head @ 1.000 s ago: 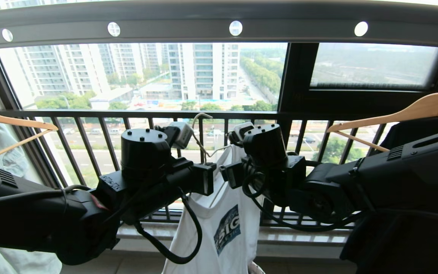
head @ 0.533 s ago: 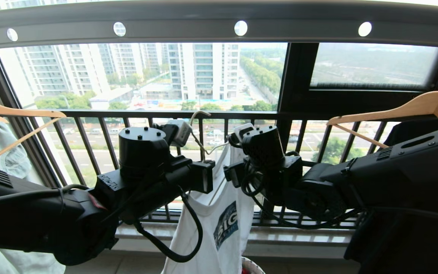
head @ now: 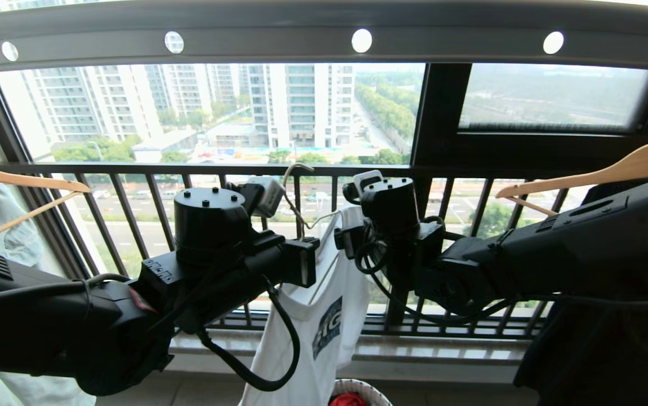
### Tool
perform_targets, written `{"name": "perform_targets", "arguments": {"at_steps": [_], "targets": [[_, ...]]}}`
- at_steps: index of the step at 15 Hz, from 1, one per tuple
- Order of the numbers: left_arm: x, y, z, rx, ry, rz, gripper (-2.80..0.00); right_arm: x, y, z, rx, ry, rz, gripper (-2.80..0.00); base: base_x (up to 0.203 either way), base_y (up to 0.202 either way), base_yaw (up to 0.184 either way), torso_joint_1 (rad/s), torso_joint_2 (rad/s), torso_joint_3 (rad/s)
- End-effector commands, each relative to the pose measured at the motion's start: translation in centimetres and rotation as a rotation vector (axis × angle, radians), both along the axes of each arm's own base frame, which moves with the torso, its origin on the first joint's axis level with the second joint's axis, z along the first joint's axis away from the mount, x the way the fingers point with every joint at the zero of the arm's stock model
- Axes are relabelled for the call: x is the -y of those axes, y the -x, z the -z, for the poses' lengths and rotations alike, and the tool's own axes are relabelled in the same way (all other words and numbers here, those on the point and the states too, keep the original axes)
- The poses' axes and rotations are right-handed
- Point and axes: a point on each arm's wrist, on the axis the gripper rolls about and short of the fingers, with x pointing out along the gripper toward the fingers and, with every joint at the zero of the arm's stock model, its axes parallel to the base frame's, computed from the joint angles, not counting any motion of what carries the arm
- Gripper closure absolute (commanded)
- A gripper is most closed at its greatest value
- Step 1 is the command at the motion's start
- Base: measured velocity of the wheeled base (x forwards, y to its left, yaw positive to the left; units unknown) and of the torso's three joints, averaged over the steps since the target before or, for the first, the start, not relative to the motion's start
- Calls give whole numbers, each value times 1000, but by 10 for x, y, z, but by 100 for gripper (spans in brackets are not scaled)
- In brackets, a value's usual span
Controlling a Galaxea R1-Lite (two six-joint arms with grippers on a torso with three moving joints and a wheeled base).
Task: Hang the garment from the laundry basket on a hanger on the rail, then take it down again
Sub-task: Take the clothes off the clothes rack
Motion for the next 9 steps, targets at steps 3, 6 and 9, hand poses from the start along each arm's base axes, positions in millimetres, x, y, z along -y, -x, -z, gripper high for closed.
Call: {"name": "perform_targets", "arguments": {"at_steps": [3,6,9], "targets": [[1,0,1,0,0,1,0,-1,-13,2,104,-11,50,-280,0,0,0,0,0,0],[0,0,1,0,2,-1,0,3,-15,3,102,11,58,0,0,0,0,0,0,0],[-1,0,-2,8,7,-7,0,5,-12,0,100,15,58,0,0,0,0,0,0,0]]}}
